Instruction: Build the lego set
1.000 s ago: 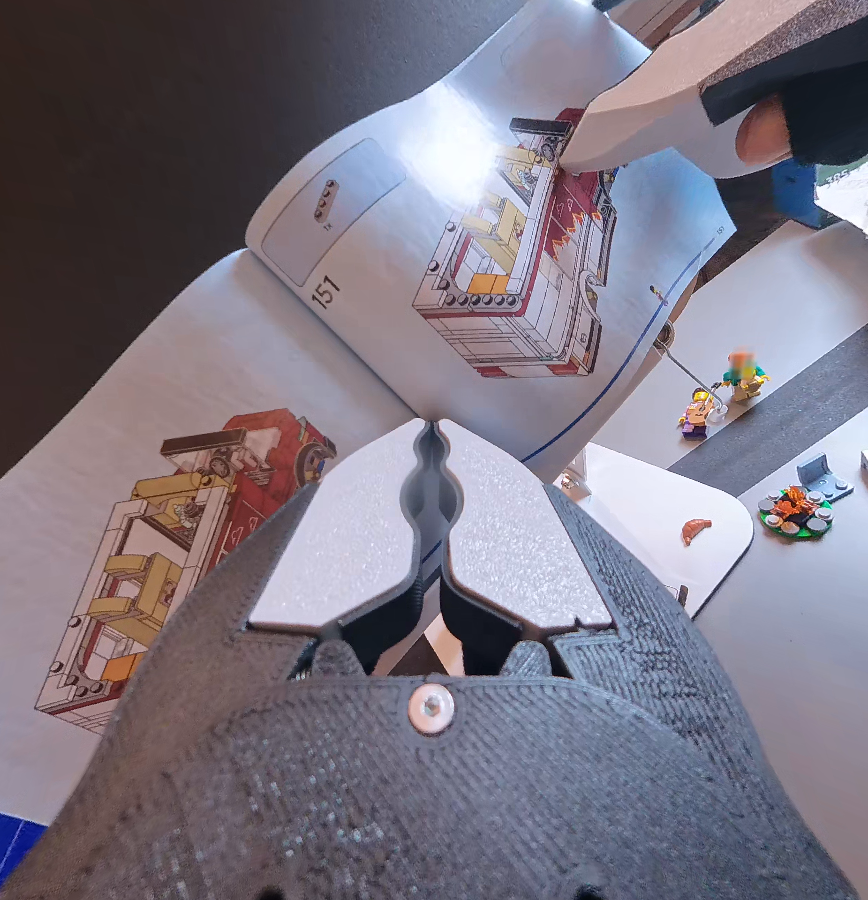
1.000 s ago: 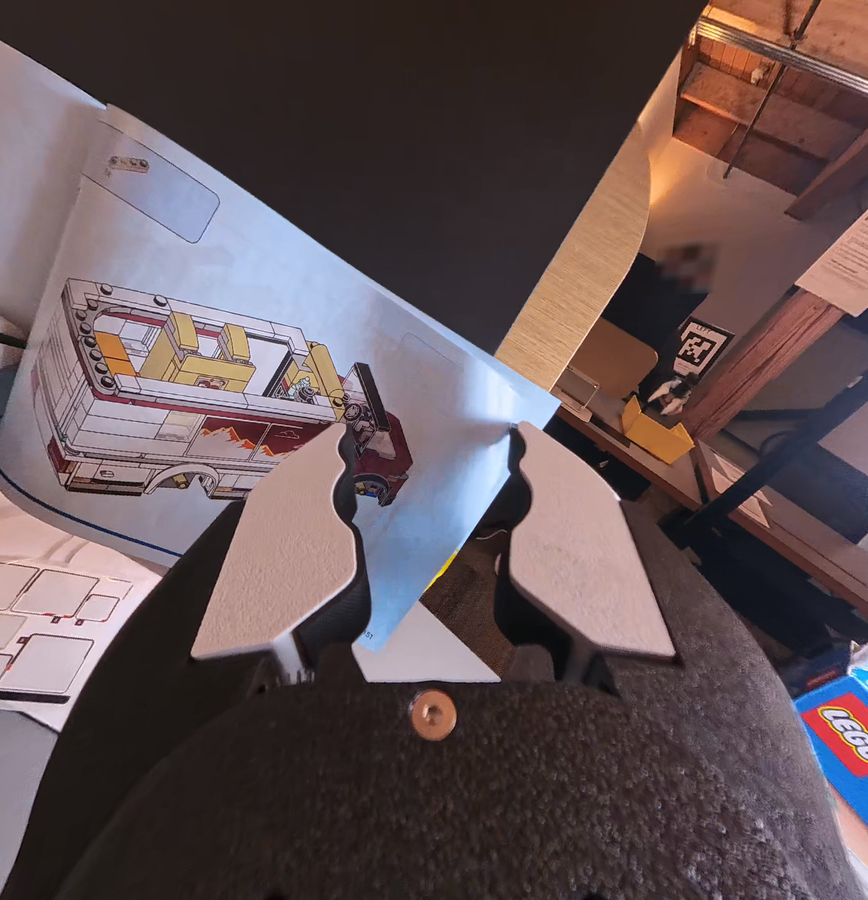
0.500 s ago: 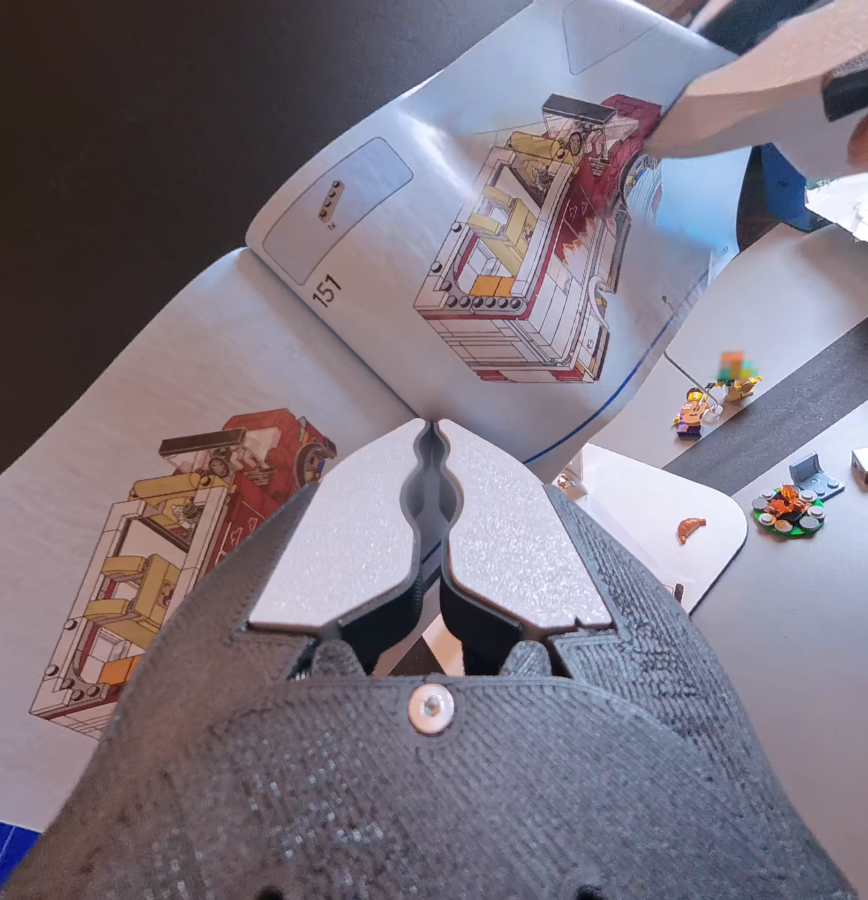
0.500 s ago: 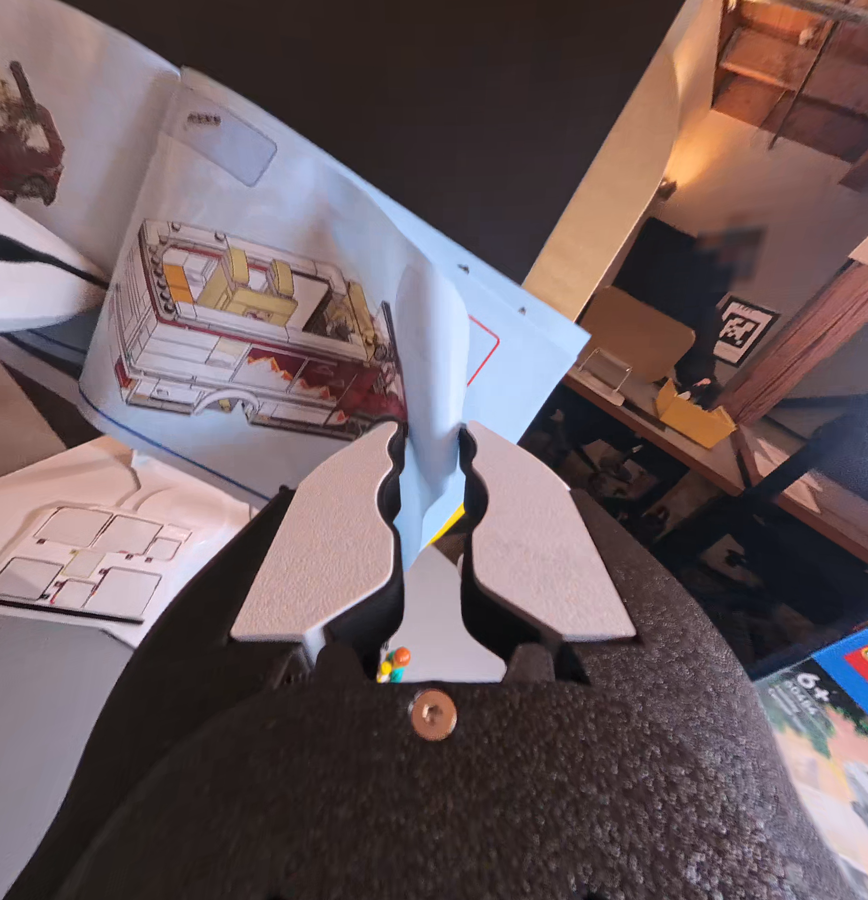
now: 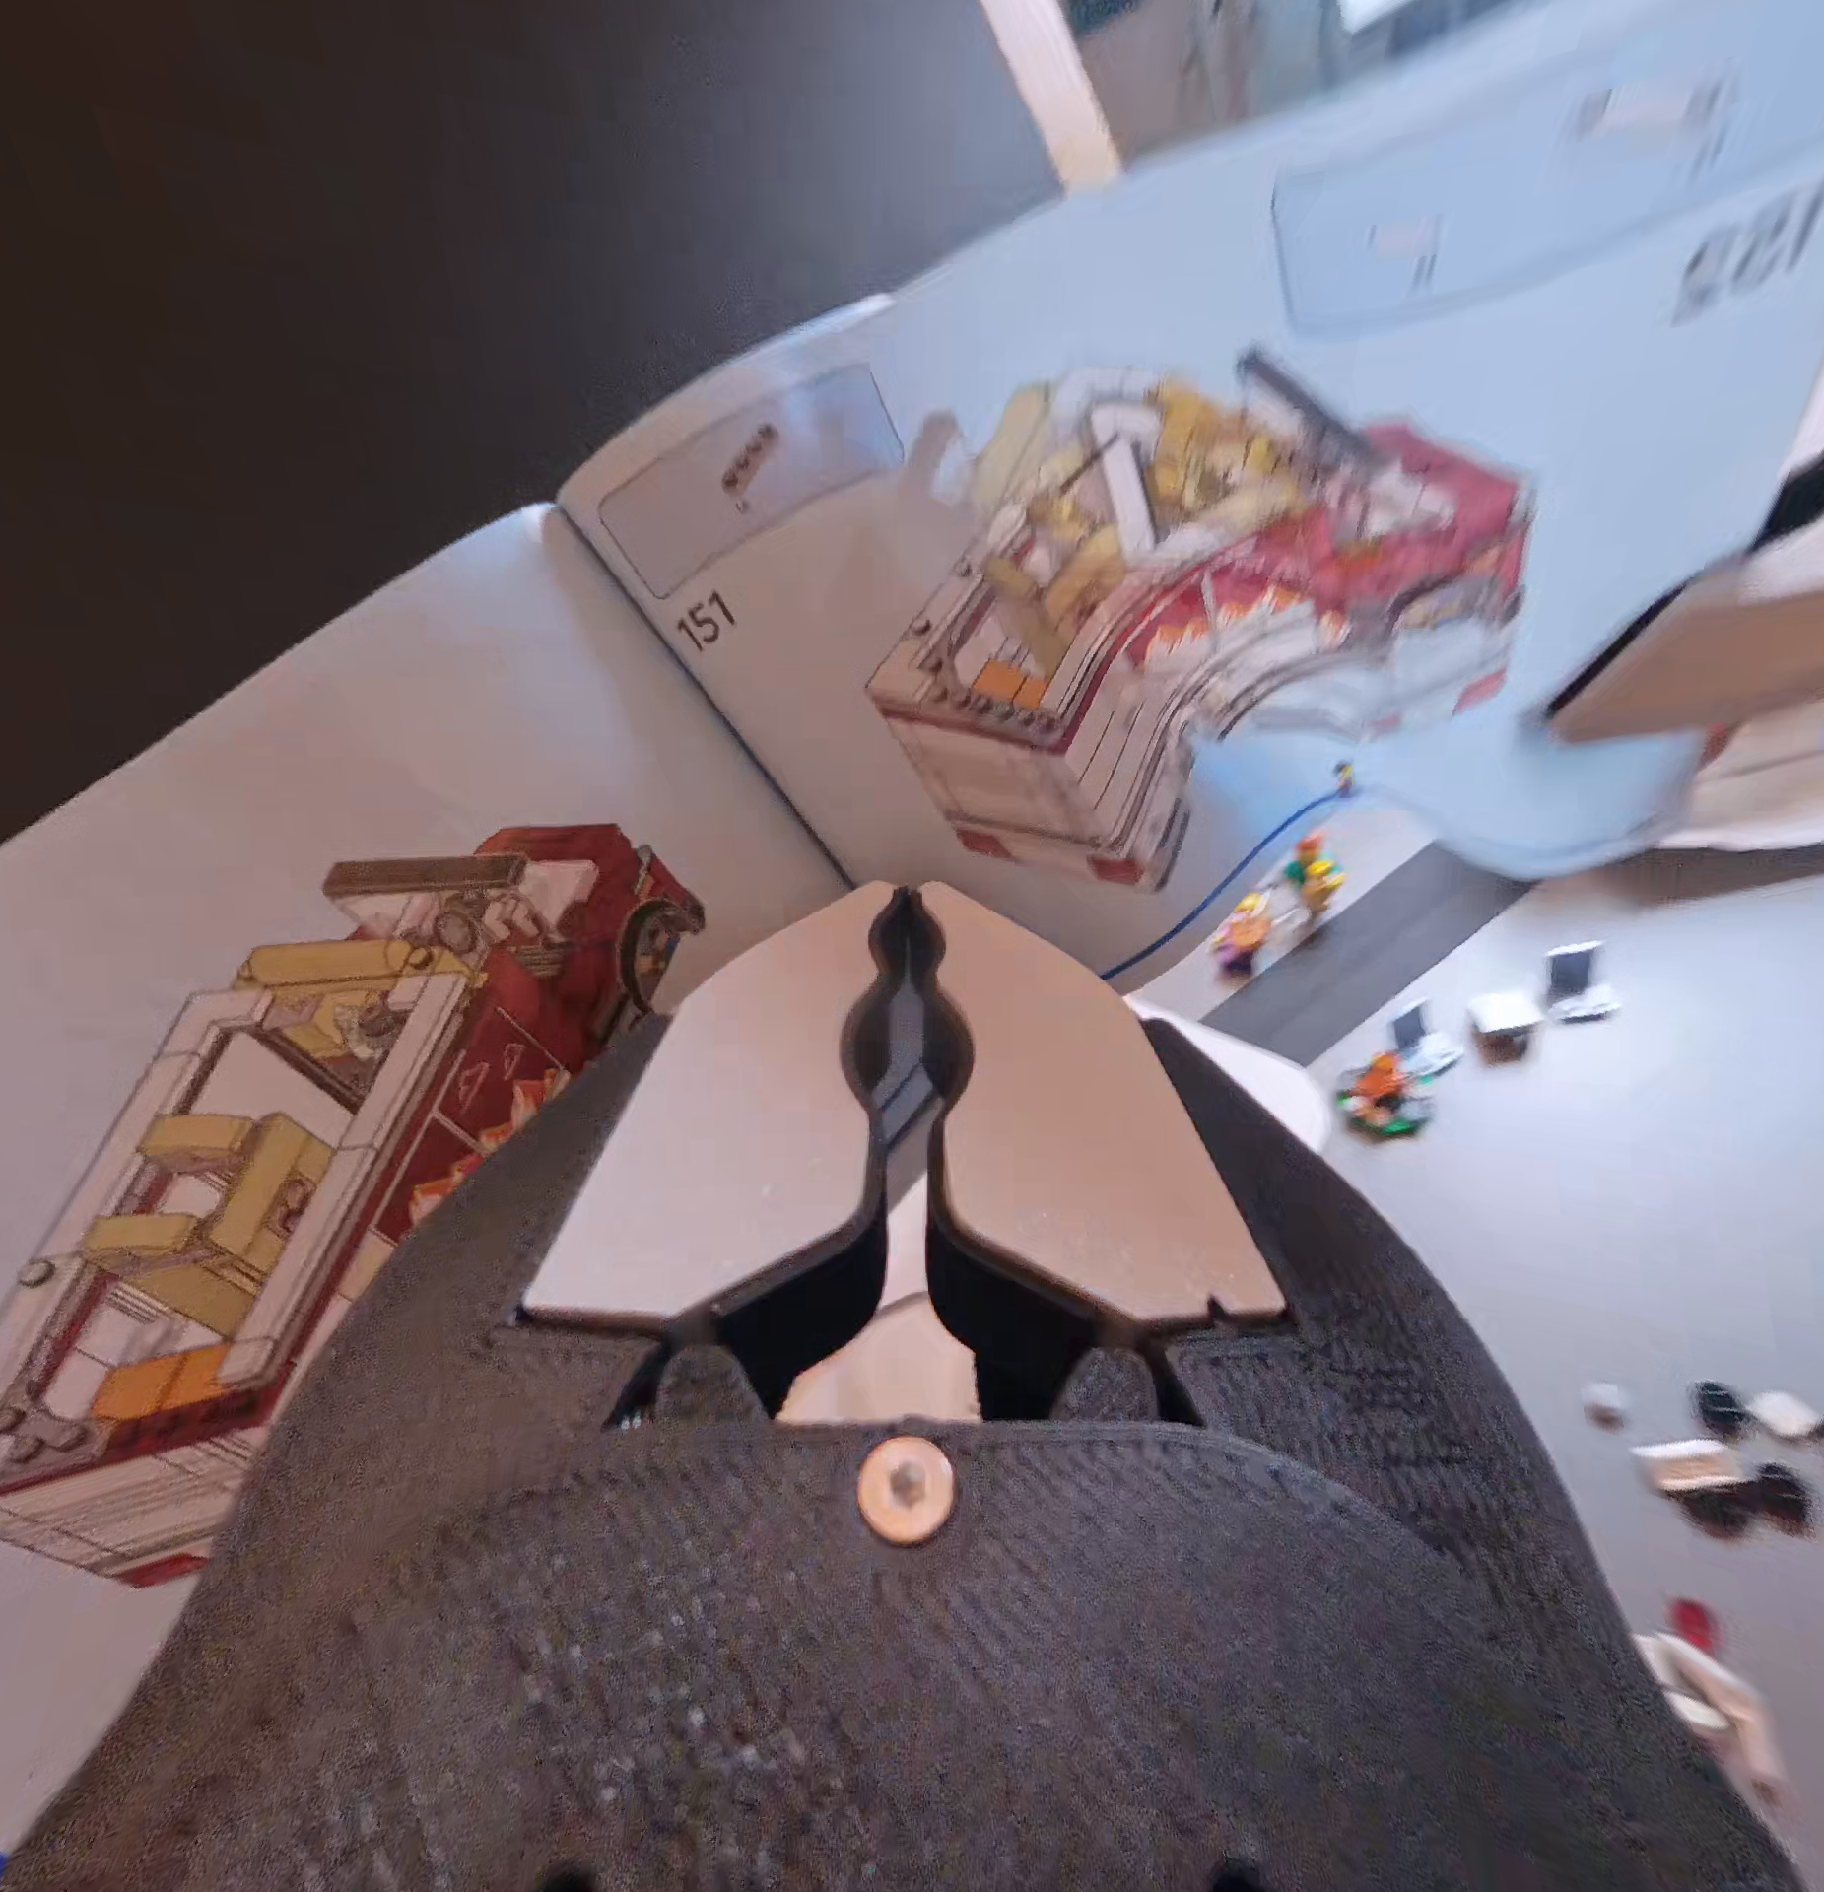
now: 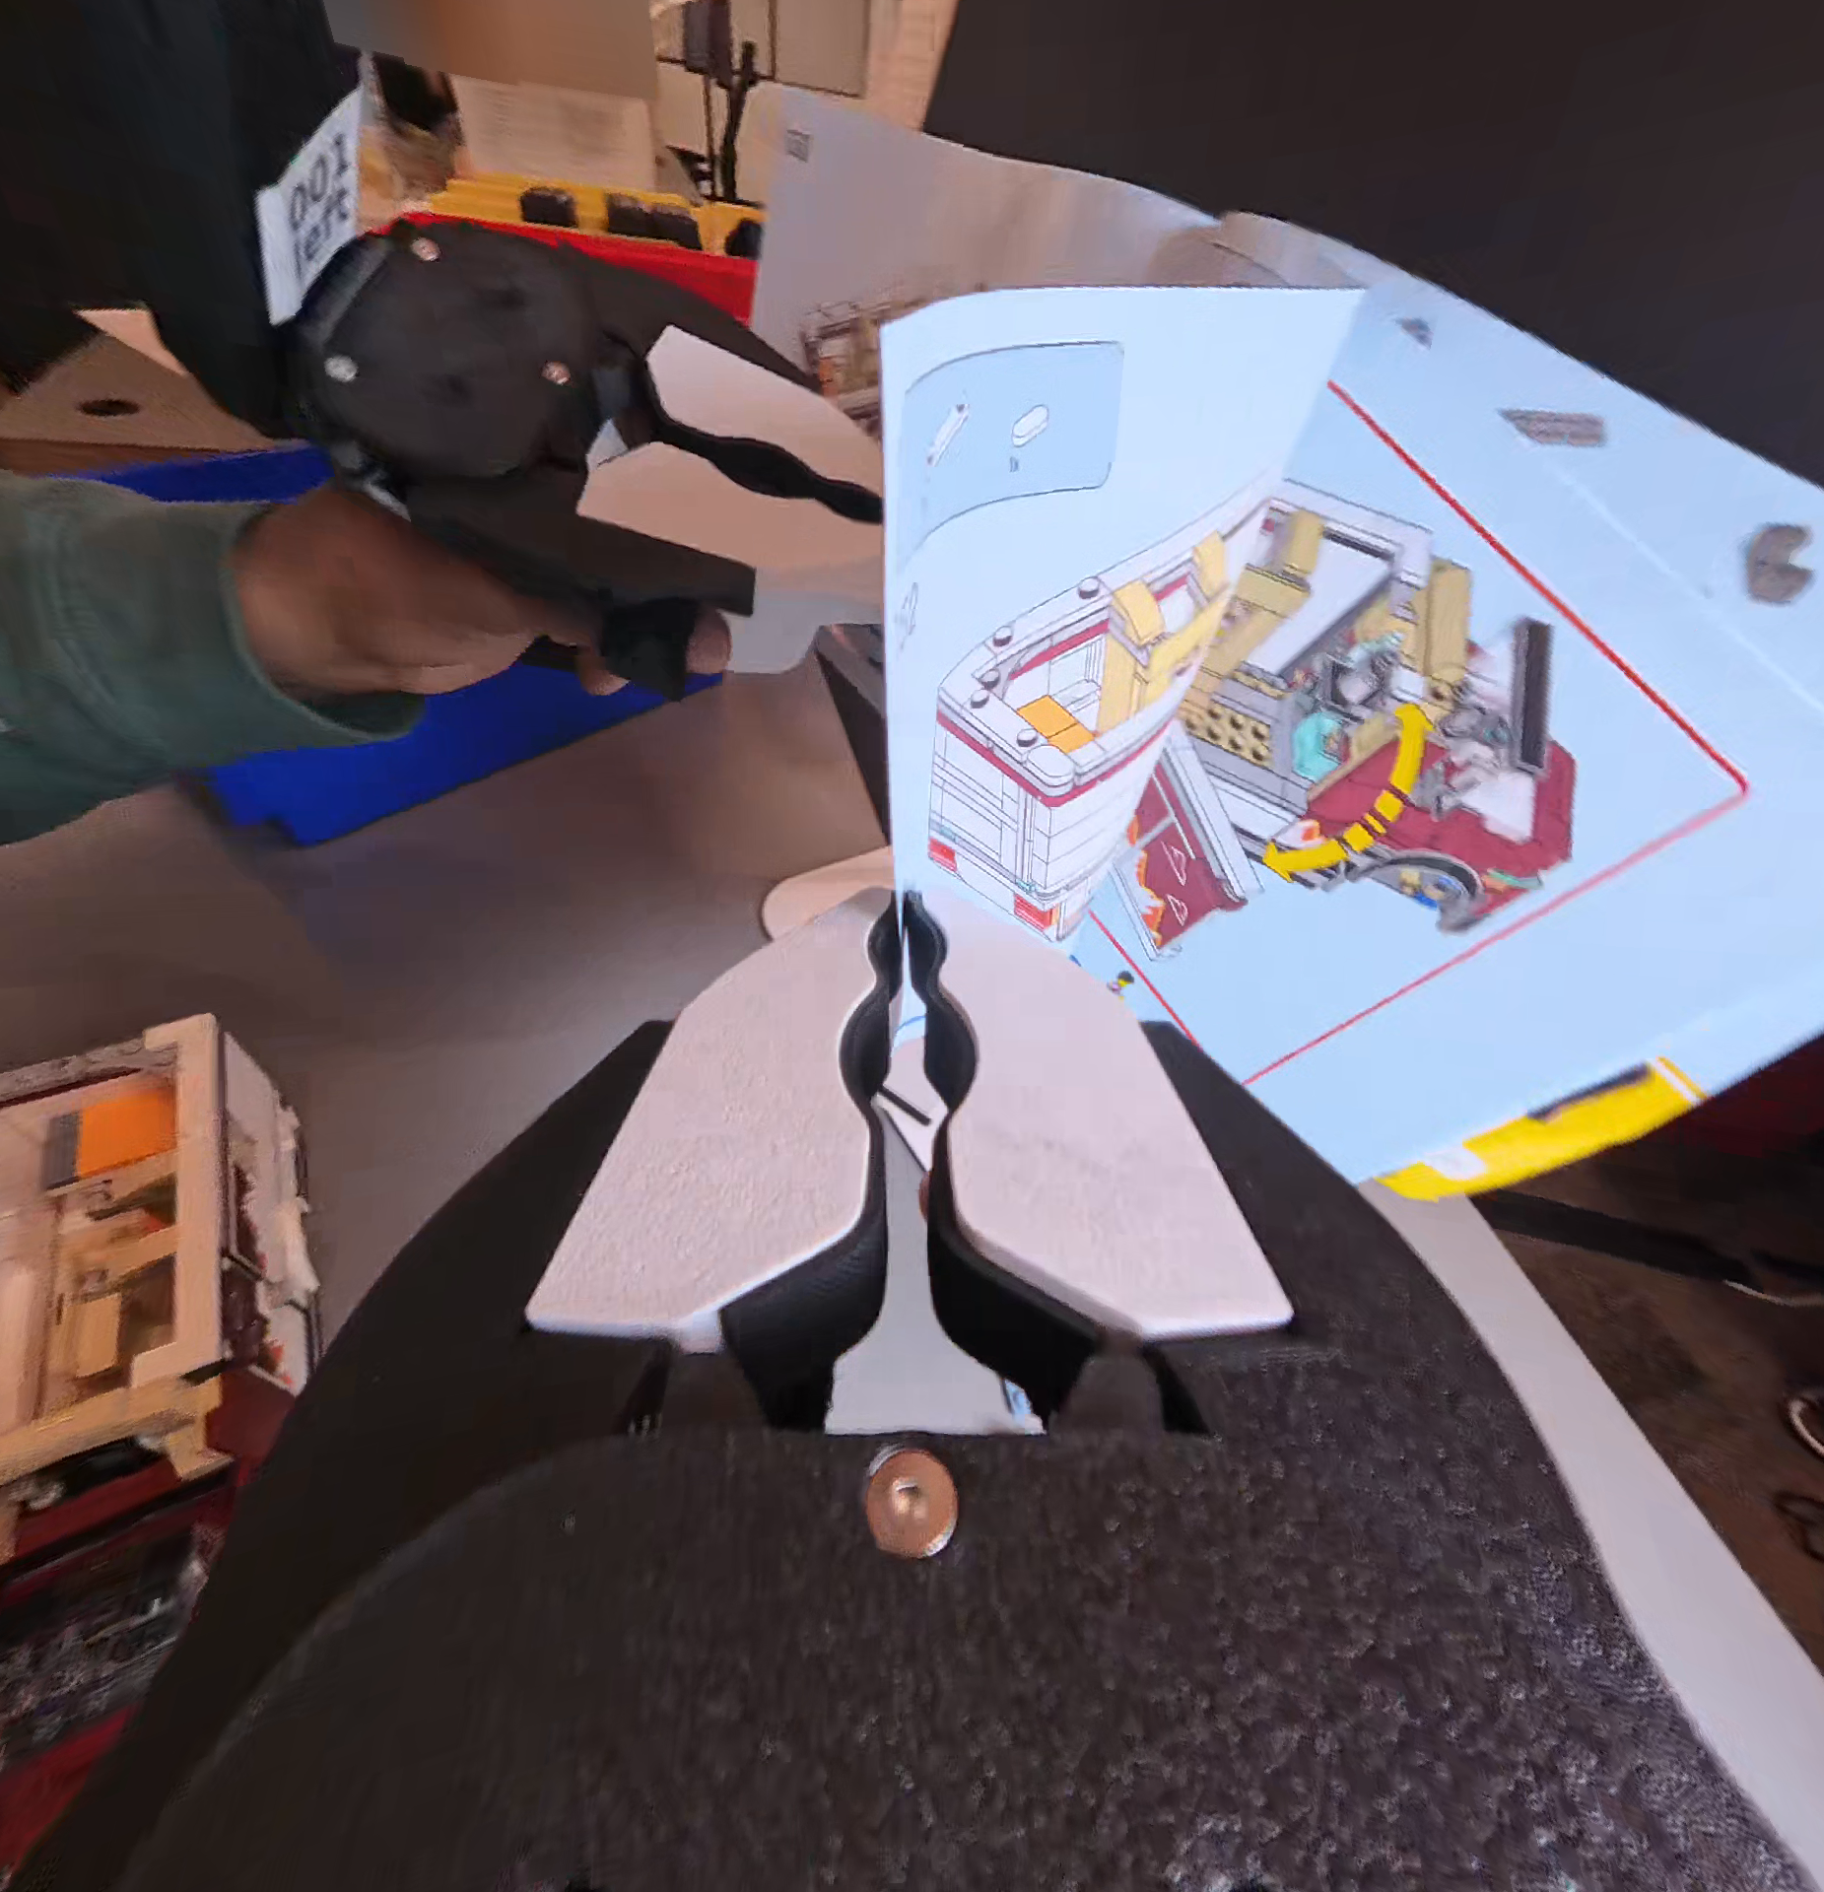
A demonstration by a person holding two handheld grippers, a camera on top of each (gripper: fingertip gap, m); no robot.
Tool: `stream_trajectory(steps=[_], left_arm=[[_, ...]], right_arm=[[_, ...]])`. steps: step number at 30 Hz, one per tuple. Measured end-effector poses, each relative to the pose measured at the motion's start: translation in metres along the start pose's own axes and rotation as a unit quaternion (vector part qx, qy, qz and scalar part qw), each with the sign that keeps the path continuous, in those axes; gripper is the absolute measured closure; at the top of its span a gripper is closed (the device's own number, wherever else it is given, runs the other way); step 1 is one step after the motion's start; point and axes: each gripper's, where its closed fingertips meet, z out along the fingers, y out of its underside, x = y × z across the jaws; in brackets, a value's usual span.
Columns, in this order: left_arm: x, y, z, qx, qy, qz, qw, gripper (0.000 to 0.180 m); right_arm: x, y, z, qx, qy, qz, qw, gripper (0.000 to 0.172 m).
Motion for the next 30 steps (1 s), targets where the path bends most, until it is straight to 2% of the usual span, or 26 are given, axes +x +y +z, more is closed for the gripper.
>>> stream_trajectory(steps=[1,3,6,9,11,13,17,21,26,30], left_arm=[[0.003,-0.007,-0.008,0.022,0.022,-0.032,0.999,0.180],[0.013,-0.019,-0.027,0.062,0.072,-0.088,0.992,0.166],[0.033,-0.041,-0.062,0.119,0.168,-0.164,0.965,0.144],[0.046,-0.050,-0.089,0.135,0.218,-0.200,0.945,0.130],[0.045,-0.048,-0.093,0.129,0.206,-0.195,0.950,0.131],[0.025,-0.043,-0.092,0.127,0.133,-0.169,0.968,0.158],[-0.013,-0.038,-0.103,0.139,0.054,-0.169,0.974,0.180],[-0.039,-0.027,-0.112,0.136,0.038,-0.193,0.971,0.180],[-0.058,-0.018,-0.119,0.140,0.048,-0.232,0.961,0.179],[-0.067,-0.013,-0.127,0.148,0.066,-0.265,0.950,0.169]], right_arm=[[-0.010,-0.002,0.004,-0.002,-0.015,-0.008,1.000,0.172],[-0.028,-0.008,0.013,-0.001,-0.041,-0.019,0.999,0.172],[-0.051,-0.019,0.031,0.001,-0.065,-0.042,0.997,0.172],[-0.067,-0.033,0.051,0.012,-0.071,-0.063,0.995,0.172],[-0.077,-0.040,0.065,0.017,-0.077,-0.075,0.994,0.172],[-0.085,-0.045,0.078,0.016,-0.075,-0.092,0.993,0.172],[-0.095,-0.045,0.085,0.018,-0.086,-0.090,0.992,0.161],[-0.086,-0.040,0.080,0.025,-0.078,-0.057,0.995,0.155],[-0.055,-0.044,0.082,0.033,0.005,-0.046,0.998,0.153],[-0.043,-0.046,0.091,0.022,0.065,-0.068,0.995,0.151]])
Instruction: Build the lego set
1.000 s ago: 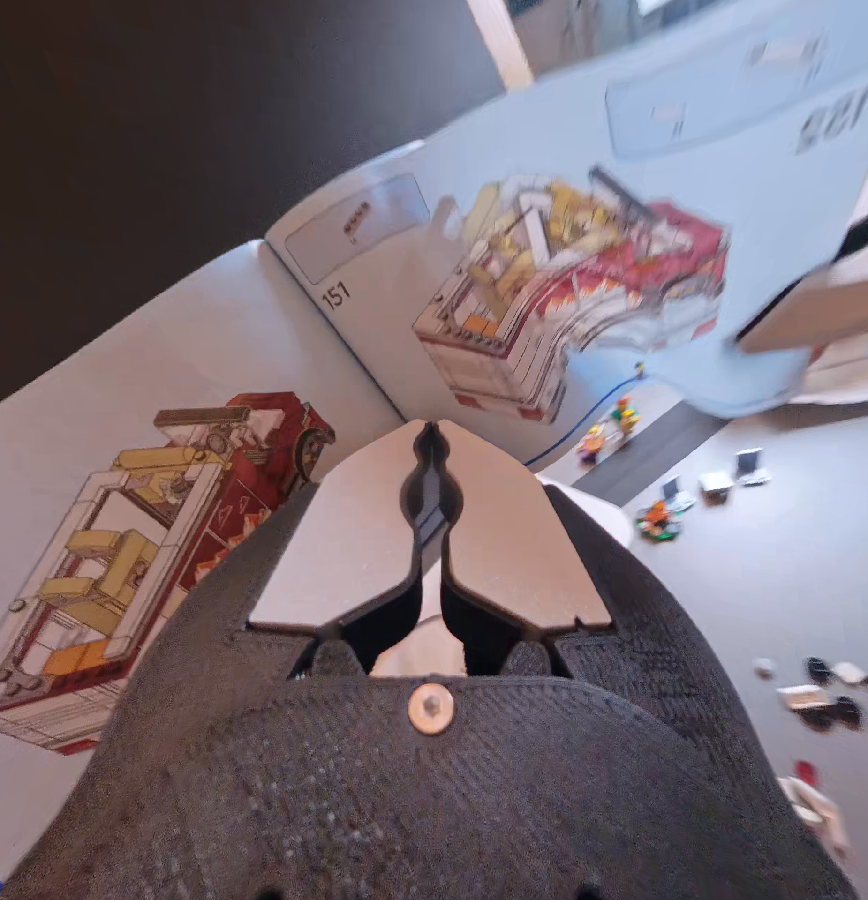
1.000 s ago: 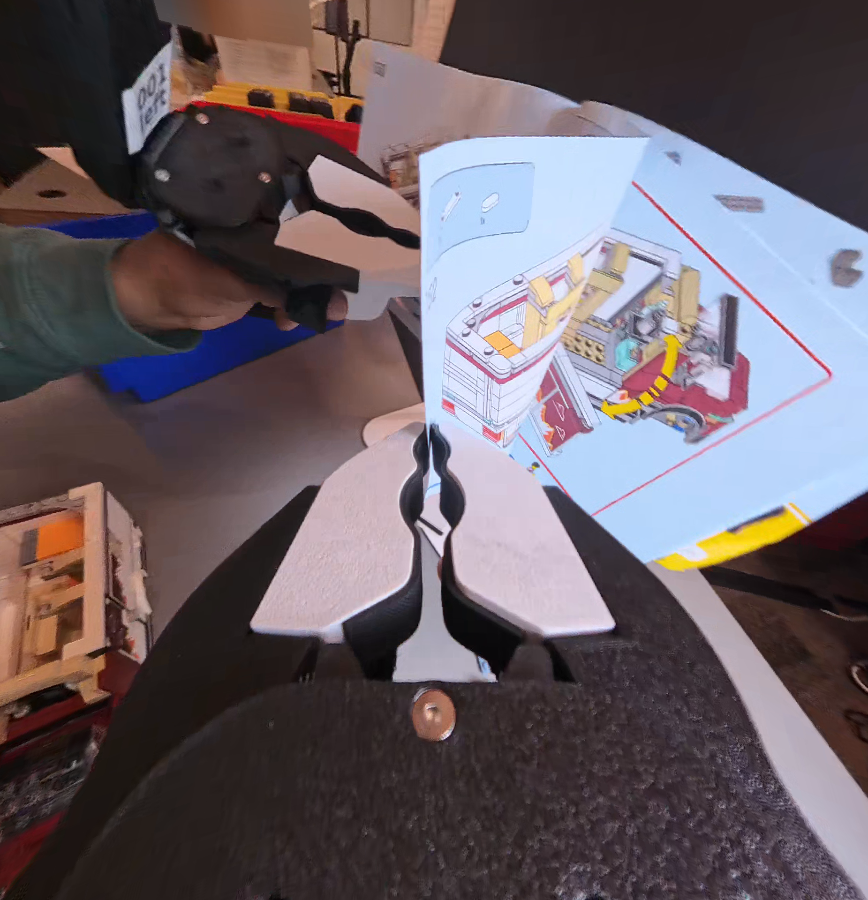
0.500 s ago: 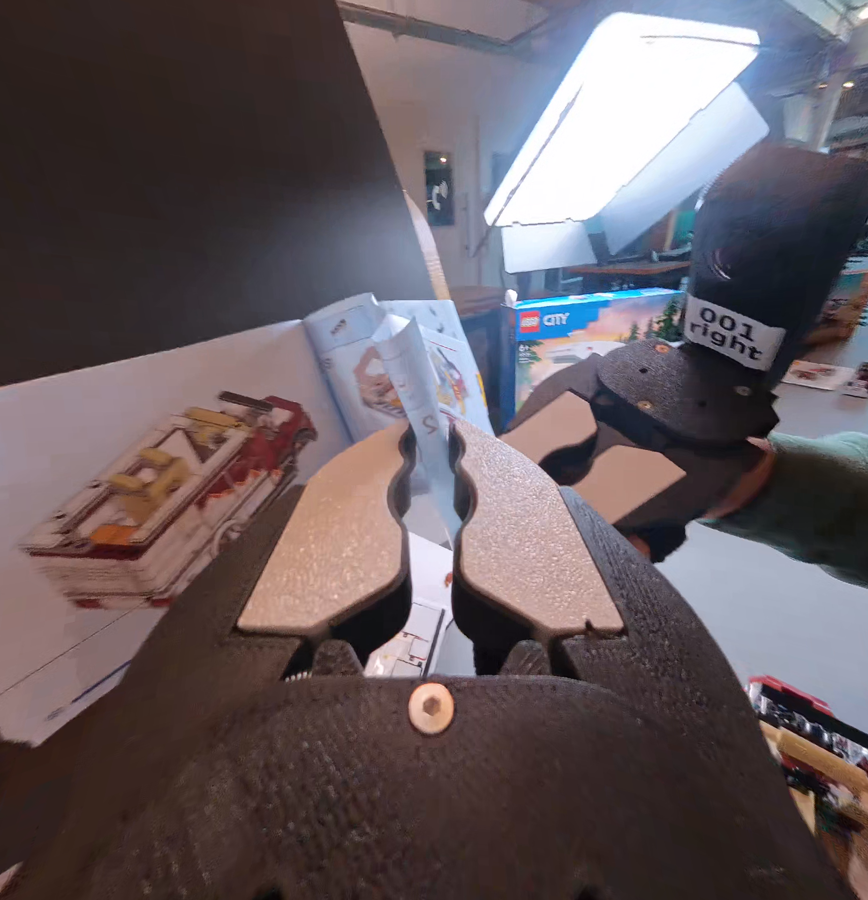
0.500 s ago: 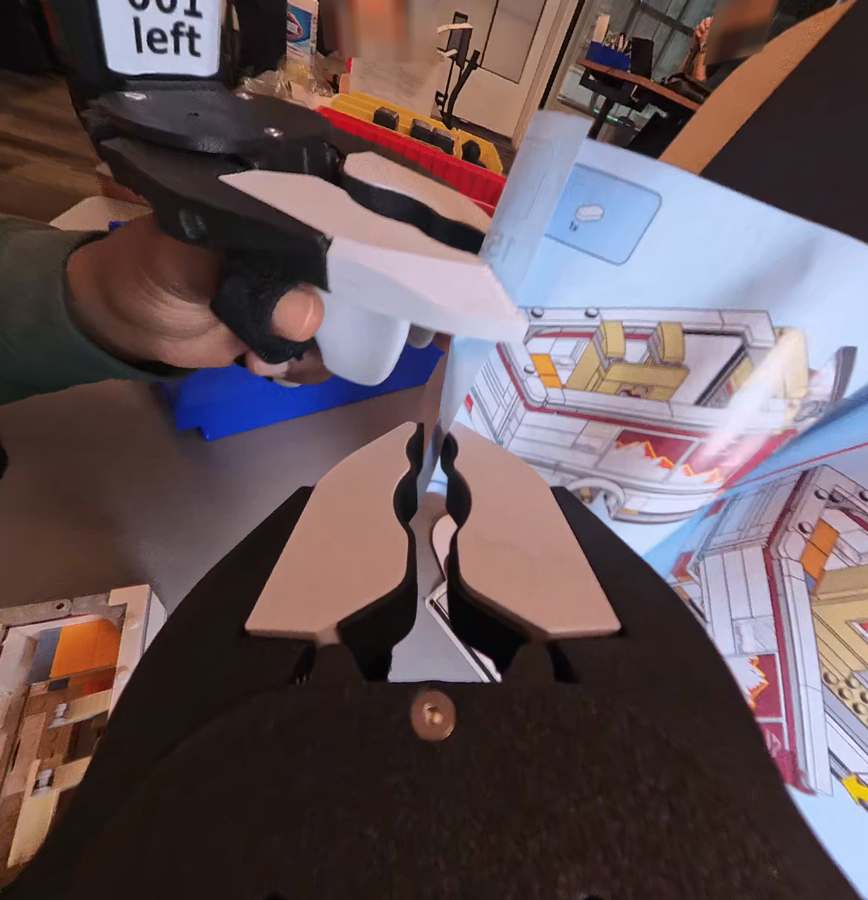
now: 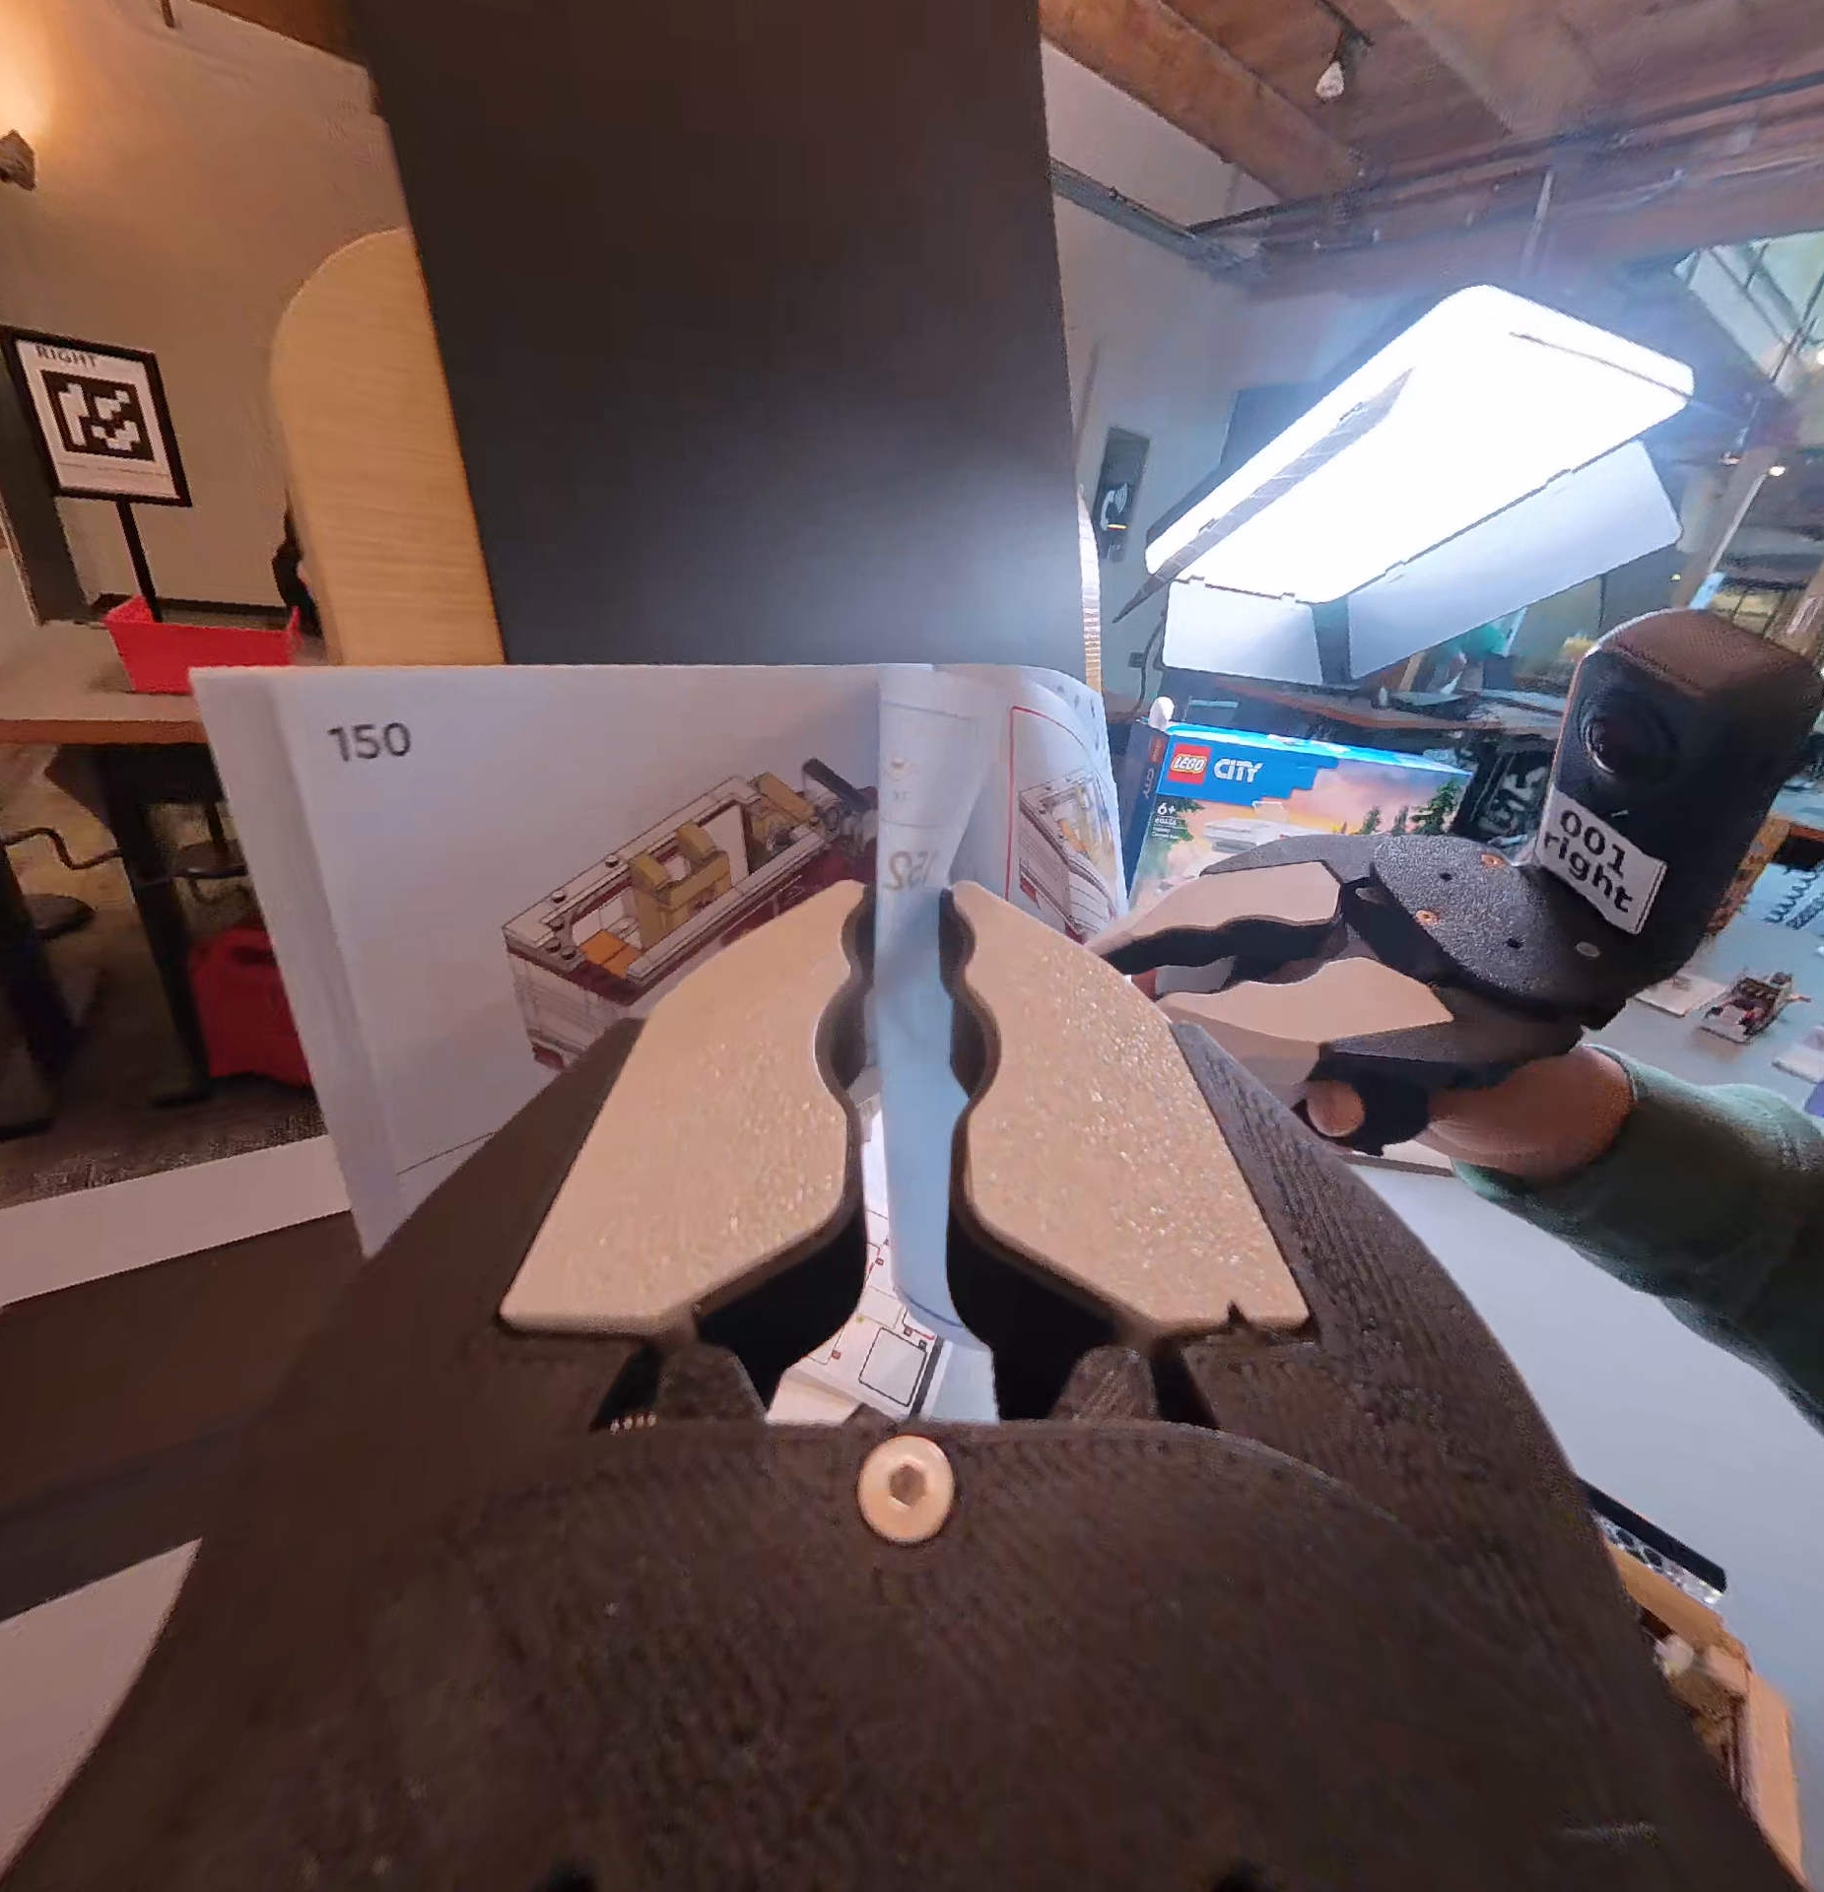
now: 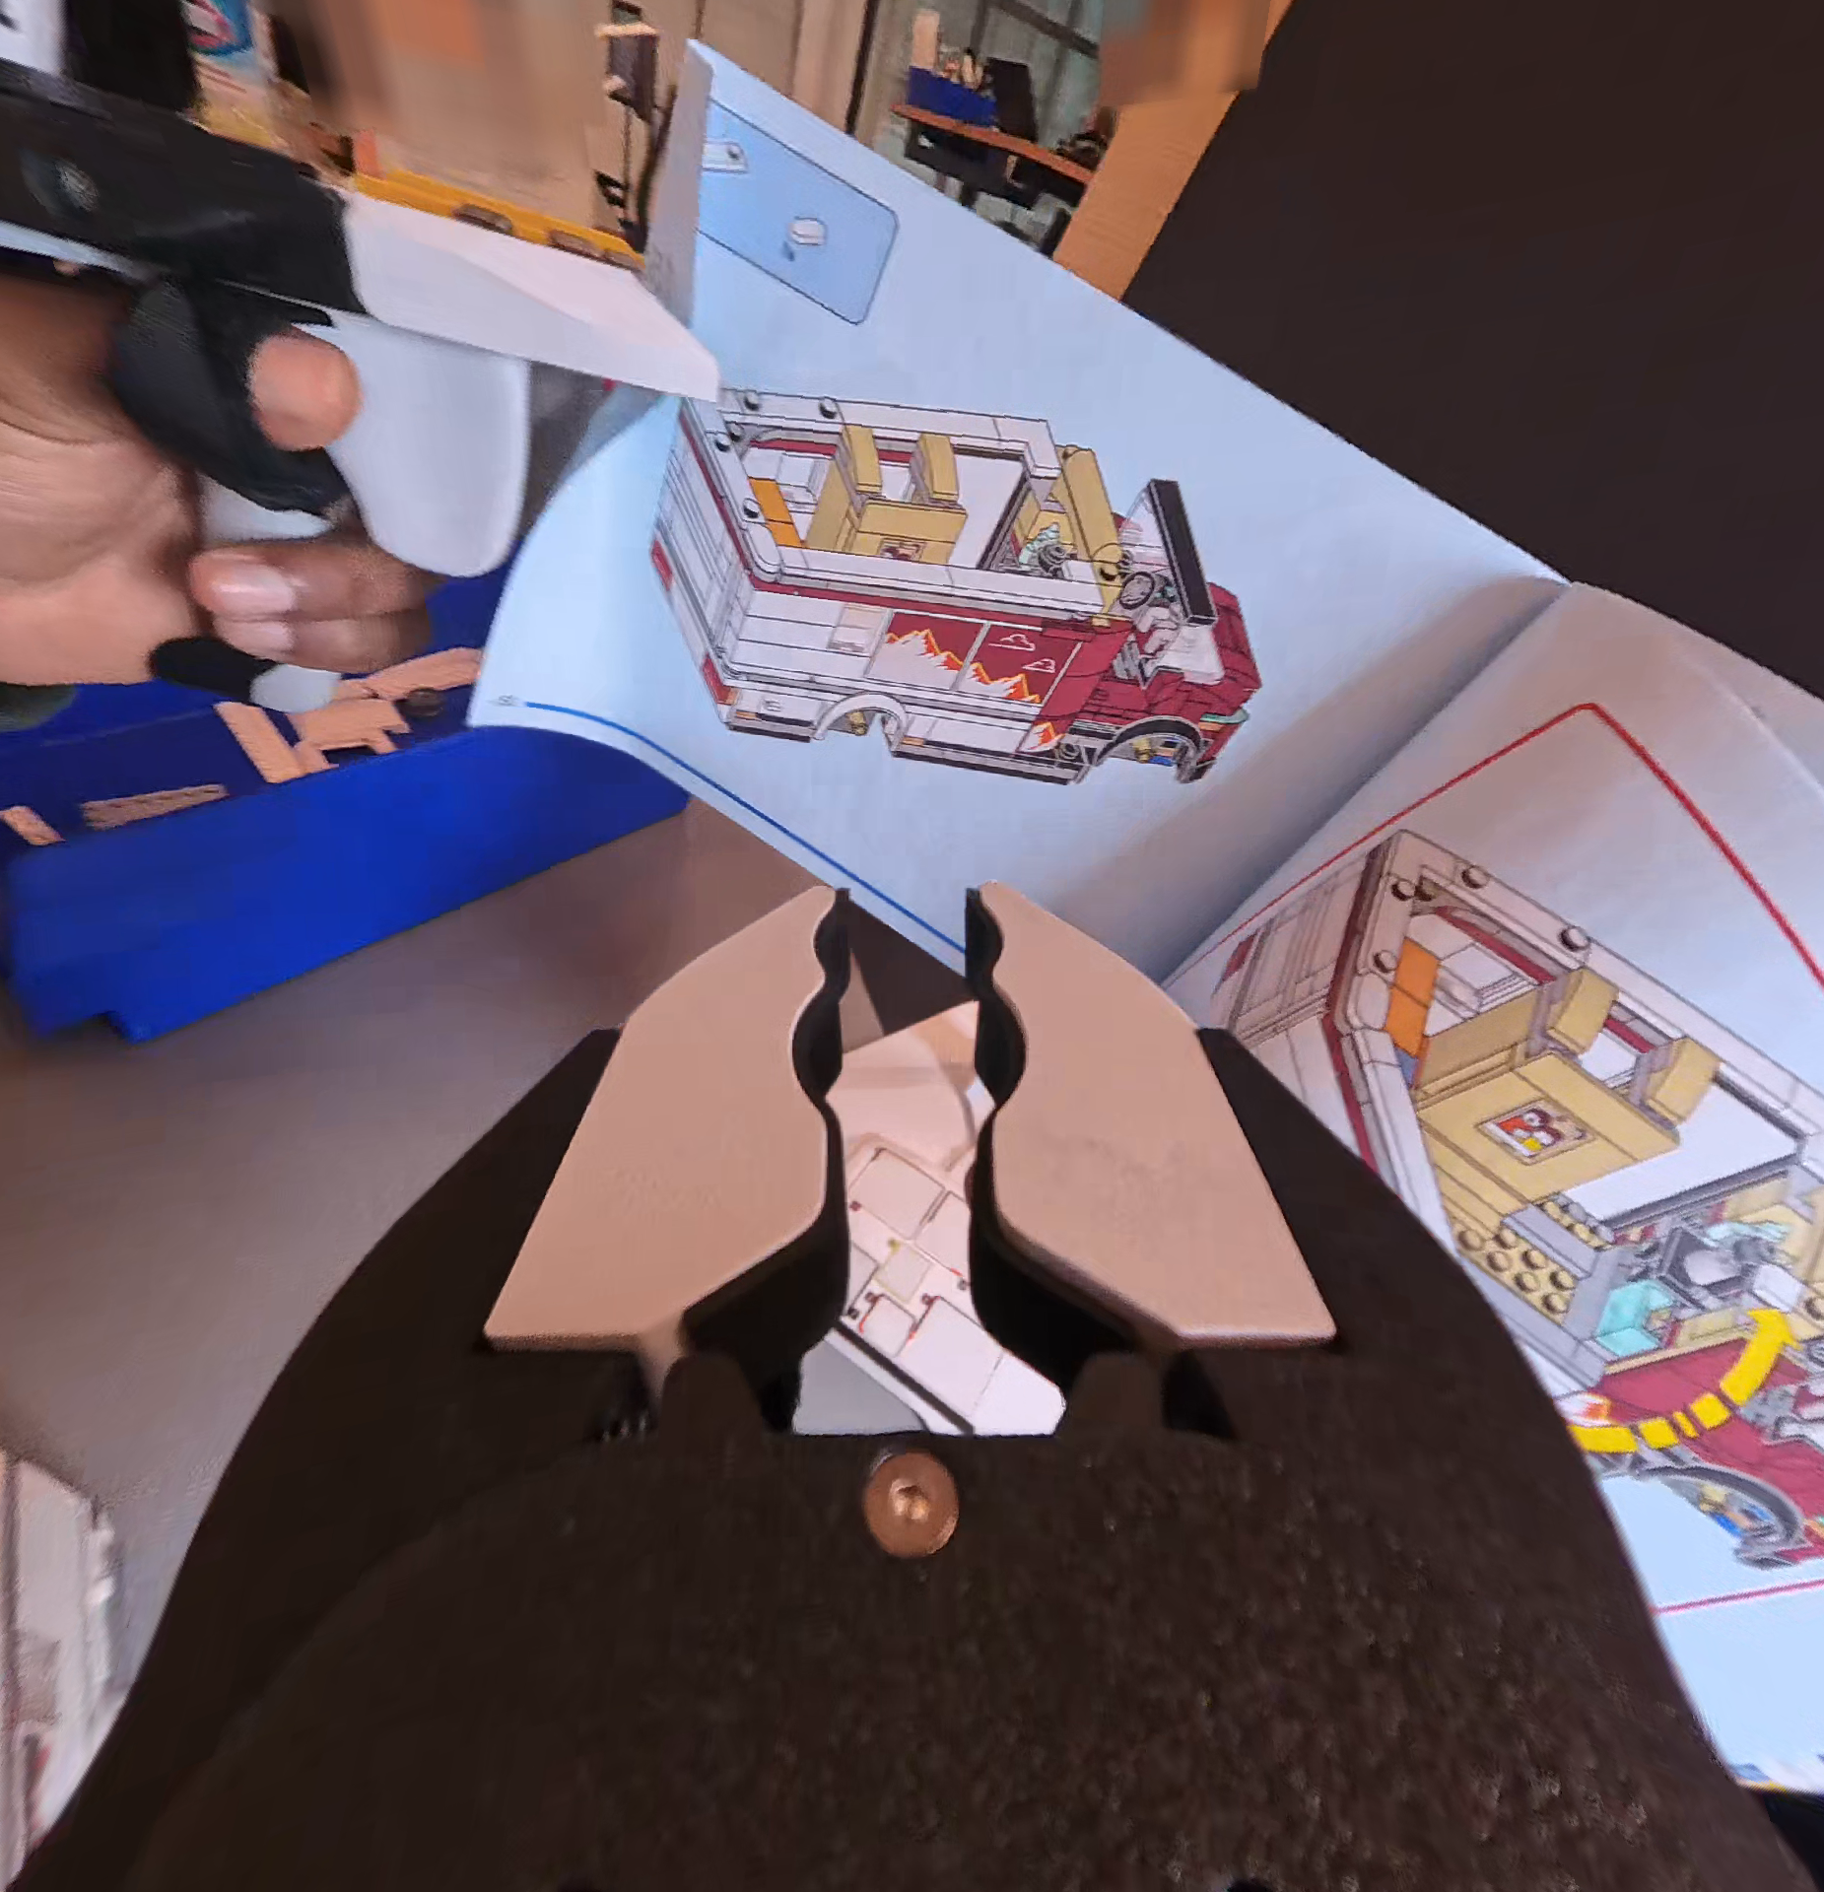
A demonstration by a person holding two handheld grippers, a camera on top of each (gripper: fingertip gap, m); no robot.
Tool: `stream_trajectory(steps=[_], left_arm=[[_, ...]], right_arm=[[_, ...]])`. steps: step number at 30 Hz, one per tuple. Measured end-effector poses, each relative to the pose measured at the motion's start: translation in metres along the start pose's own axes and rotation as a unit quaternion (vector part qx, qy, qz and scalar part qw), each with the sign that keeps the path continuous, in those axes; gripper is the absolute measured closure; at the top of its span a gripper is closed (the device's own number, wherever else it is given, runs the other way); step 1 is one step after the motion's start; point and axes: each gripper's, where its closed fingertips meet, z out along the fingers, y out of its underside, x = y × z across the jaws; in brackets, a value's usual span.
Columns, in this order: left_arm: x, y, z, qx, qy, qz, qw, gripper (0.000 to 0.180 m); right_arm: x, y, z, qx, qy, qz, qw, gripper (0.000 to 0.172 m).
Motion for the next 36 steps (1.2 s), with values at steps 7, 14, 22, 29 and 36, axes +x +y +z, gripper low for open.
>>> stream_trajectory(steps=[7,14,22,29,36], left_arm=[[-0.034,0.007,-0.009,-0.024,-0.047,-0.001,0.999,0.167],[-0.070,0.016,-0.011,-0.062,-0.110,0.022,0.992,0.174],[-0.085,0.029,-0.010,-0.086,-0.128,0.011,0.988,0.180],[-0.059,0.026,-0.017,-0.075,-0.116,0.029,0.990,0.168],[-0.004,0.045,0.020,-0.126,-0.096,0.160,0.974,0.177]], right_arm=[[0.029,0.021,0.021,-0.086,0.127,-0.058,0.986,0.150],[0.069,0.038,0.014,-0.138,0.214,-0.105,0.961,0.153],[0.079,0.038,0.015,-0.126,0.215,-0.095,0.964,0.151],[0.072,0.037,0.022,-0.114,0.189,-0.023,0.975,0.133],[0.074,0.037,0.026,-0.118,0.240,-0.034,0.963,0.131]])
